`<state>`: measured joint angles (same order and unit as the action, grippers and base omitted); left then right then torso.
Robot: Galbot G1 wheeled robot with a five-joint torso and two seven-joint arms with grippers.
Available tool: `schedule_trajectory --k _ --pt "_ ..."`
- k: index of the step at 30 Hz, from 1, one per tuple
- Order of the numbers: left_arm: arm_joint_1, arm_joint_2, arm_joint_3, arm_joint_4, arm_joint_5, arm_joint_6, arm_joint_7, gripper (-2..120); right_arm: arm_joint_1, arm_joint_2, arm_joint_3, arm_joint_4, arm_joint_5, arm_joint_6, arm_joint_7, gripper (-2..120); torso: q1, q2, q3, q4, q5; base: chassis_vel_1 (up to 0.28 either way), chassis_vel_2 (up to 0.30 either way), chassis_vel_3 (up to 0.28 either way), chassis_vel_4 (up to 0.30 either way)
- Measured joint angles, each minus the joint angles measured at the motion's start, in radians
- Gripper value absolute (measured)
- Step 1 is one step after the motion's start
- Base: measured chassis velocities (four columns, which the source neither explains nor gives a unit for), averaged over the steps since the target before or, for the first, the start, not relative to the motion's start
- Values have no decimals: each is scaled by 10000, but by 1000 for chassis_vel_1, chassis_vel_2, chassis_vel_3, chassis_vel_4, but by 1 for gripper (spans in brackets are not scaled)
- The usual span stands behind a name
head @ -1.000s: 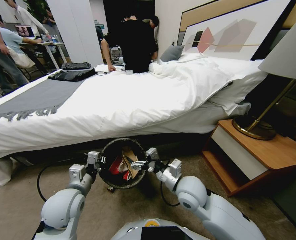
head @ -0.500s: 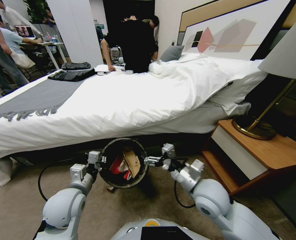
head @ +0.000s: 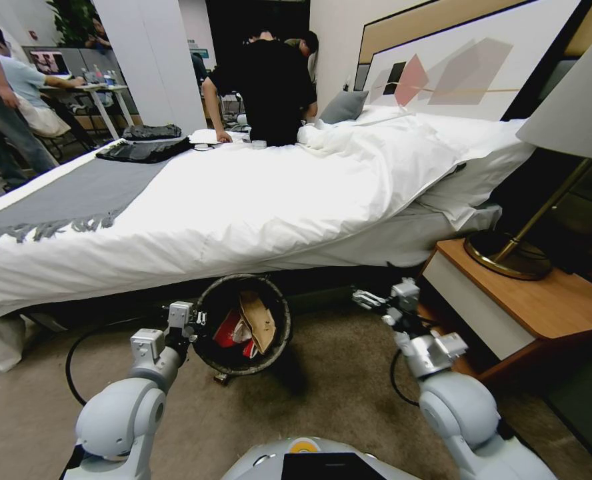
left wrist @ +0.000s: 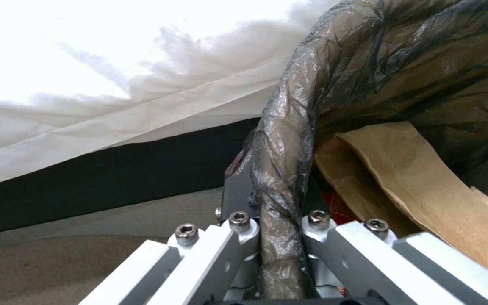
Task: Pick up the trash bin, then pick up the garbage from the floor and place it into the trash bin.
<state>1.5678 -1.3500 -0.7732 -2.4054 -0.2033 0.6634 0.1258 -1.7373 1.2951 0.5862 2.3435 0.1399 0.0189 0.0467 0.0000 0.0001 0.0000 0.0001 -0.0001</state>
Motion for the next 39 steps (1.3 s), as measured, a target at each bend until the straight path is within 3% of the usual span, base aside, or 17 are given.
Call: schedule_trajectory --k 6,11,39 --pt "4 -6 -50 -57 -1 74 4 1 -900 665 113 -111 -360 745 -49 100 0 0 -1 -1 0 0 0 0 0" --pt "-25 35 -90 -60 -27 141 7 1 -1210 705 93 -282 -410 1218 258 100 0 0 0 -2 0 0 0 0 0" --pt "-100 87 -101 132 -108 157 161 1 -1326 639 -340 -429 -515 1299 1108 100 0 0 0 -1 1 49 50 54 54"
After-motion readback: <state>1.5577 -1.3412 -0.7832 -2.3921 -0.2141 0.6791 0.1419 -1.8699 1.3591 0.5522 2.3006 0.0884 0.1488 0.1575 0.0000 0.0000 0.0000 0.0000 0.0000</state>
